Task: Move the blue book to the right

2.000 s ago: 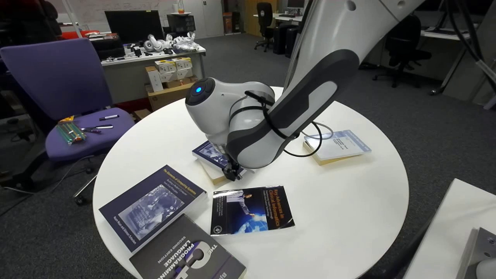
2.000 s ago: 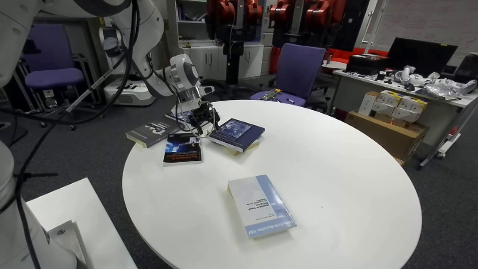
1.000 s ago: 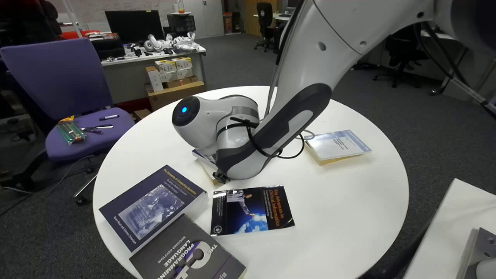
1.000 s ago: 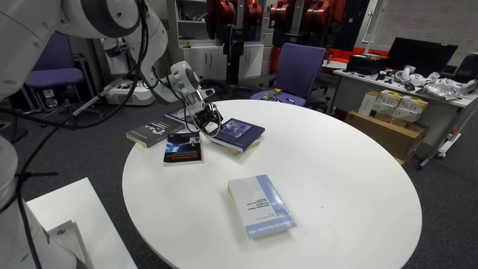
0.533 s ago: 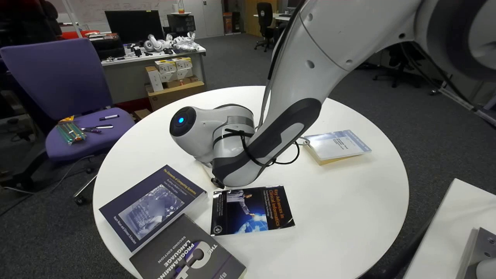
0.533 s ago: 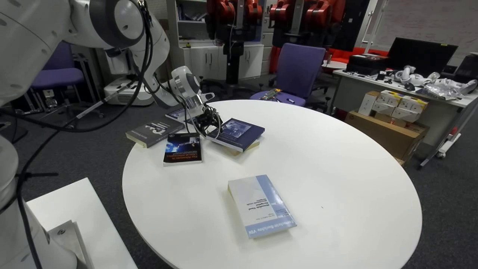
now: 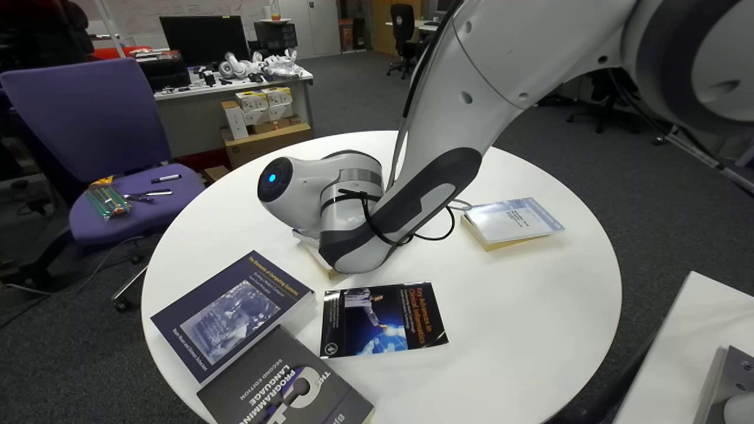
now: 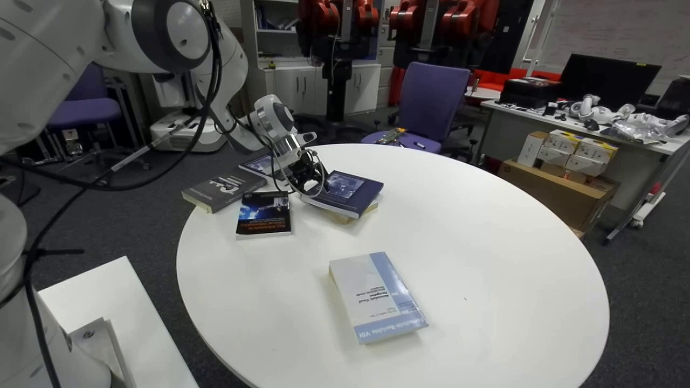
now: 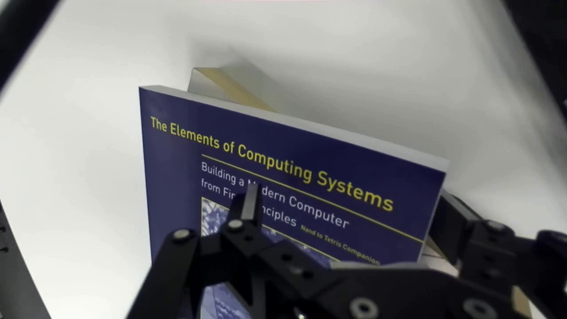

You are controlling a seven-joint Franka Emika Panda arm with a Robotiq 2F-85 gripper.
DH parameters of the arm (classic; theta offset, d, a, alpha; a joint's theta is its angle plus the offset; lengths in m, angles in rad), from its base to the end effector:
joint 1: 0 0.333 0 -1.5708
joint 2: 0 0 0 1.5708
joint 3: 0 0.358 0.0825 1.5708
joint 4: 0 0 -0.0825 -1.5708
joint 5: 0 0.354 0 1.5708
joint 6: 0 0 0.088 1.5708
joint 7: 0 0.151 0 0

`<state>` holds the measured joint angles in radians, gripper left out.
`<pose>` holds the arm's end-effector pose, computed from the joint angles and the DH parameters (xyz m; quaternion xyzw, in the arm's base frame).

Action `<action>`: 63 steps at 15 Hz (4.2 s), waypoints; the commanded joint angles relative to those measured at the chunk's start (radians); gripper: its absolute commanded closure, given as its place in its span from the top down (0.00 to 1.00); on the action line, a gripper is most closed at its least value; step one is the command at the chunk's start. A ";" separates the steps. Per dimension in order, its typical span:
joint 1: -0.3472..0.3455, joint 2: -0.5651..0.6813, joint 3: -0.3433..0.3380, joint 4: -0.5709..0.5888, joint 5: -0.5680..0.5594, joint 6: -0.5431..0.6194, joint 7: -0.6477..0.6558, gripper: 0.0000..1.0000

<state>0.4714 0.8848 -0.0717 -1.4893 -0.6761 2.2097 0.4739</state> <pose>0.6664 0.2439 0.1492 0.9379 0.1941 0.0450 0.2839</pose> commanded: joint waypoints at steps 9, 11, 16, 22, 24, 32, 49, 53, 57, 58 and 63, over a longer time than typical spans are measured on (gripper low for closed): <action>0.000 0.009 -0.008 0.064 -0.010 -0.075 -0.023 0.04; -0.003 0.007 -0.004 0.069 -0.005 -0.075 -0.023 0.06; -0.012 -0.017 0.001 0.062 0.006 -0.060 -0.016 0.05; -0.007 -0.088 -0.013 0.016 -0.021 -0.086 -0.033 0.05; 0.000 -0.110 -0.018 -0.007 -0.040 -0.124 -0.057 0.05; -0.012 -0.234 -0.001 -0.169 -0.204 -0.268 -0.132 0.05; -0.224 -0.428 0.096 -0.393 -0.433 -0.178 0.110 0.05; -0.254 -0.413 0.078 -0.382 -0.445 -0.059 0.088 0.05; -0.252 -0.380 0.049 -0.355 -0.503 -0.111 0.100 0.05; -0.260 -0.373 0.043 -0.357 -0.509 -0.111 0.100 0.05; -0.316 -0.347 0.013 -0.365 -0.495 -0.102 0.102 0.05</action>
<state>0.1936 0.5555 -0.0488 -1.8315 -1.1417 2.1208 0.5572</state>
